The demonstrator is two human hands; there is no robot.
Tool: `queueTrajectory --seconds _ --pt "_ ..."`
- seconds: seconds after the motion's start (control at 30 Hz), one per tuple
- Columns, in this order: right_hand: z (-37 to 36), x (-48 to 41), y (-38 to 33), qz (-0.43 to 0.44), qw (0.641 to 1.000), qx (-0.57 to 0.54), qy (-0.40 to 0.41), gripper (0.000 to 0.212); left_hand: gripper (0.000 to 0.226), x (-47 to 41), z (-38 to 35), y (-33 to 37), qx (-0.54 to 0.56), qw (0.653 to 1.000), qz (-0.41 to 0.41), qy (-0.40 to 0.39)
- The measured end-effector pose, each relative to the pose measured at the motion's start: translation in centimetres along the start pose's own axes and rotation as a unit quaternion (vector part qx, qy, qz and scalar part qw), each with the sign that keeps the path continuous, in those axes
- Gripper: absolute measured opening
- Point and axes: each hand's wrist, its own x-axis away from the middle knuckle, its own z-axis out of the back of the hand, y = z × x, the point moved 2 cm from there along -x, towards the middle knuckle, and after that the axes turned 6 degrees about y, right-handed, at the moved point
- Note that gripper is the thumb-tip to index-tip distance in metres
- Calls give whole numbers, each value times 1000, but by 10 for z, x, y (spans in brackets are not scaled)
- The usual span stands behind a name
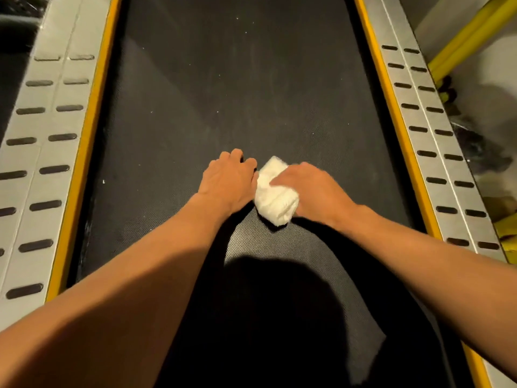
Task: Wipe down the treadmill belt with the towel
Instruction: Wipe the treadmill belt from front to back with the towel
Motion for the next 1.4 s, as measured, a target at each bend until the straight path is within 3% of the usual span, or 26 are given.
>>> queueTrajectory --seconds 0.17,0.43,0.63,0.83,1.0,1.17,1.4 --pt "12 -39 74 -128 988 38 77 33 38 2 -3 -1 -18 1000 -5 -5" --pt "-3 6 38 -73 996 21 44 27 66 -5 -14 5 -55 995 4 -87" --pt "4 -27 55 -148 986 24 72 27 69 -4 -14 8 -53 996 11 -75" --pt "-7 23 33 -86 996 4 31 37 66 -1 -20 7 -51 997 14 -63" --pt "9 -19 103 -208 972 31 107 36 57 -7 -24 4 -51 998 -23 10" --pt "-9 27 67 -154 983 -21 99 29 48 -13 -27 14 -31 997 -49 50" --pt "8 -9 121 -189 973 17 132 30 48 -12 -36 21 -59 993 -82 57"
